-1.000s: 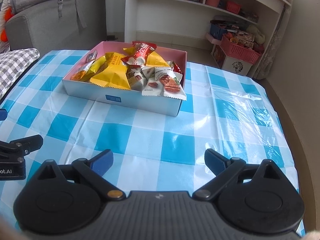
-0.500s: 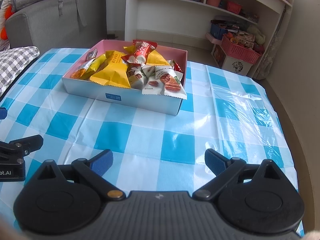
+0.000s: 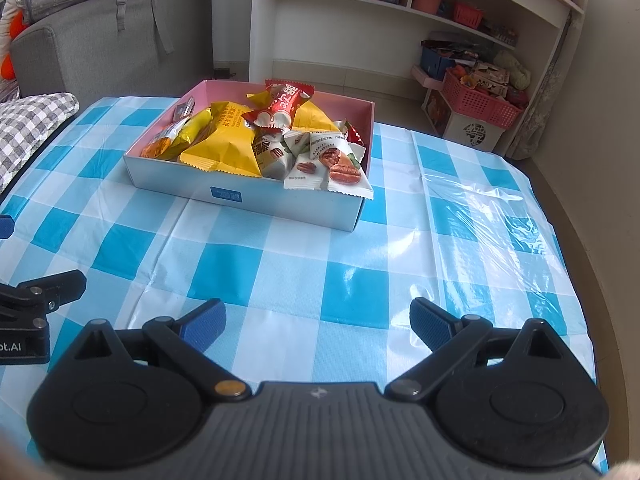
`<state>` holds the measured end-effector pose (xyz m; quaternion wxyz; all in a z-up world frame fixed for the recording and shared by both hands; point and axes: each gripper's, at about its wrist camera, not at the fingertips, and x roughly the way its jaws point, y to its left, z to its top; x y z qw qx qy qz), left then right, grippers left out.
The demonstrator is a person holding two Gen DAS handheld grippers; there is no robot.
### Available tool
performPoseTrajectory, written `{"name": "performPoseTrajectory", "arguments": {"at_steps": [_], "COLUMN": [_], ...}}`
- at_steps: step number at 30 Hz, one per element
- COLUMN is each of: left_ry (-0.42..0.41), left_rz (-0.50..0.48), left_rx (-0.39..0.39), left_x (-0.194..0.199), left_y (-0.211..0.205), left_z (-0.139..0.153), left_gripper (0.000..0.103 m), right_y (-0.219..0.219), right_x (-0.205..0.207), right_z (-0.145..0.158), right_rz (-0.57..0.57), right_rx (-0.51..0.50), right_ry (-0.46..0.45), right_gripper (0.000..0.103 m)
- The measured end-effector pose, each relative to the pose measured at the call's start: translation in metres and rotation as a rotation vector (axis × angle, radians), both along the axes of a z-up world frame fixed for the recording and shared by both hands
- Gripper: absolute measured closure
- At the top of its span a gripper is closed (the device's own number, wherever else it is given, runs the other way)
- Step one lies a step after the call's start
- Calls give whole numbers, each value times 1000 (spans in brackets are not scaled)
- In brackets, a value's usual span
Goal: Organize snacks
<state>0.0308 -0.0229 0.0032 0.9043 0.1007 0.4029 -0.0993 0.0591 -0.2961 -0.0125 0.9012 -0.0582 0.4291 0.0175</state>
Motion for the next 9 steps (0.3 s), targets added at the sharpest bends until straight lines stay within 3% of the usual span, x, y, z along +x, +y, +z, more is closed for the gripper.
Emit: {"name": "performPoseTrajectory", "arguments": {"at_steps": [9], "left_ry": [7], "left_rz": [-10], "left_rx": [1], "left_x": [0], "left_y": [-2], "left_z": [0], "left_gripper": [4], "right_y": [0], "right_x": [0], "right_z": [0], "right_rz": [0], "right_rx": [3], "right_ry": [-1], "right_gripper": [5]}}
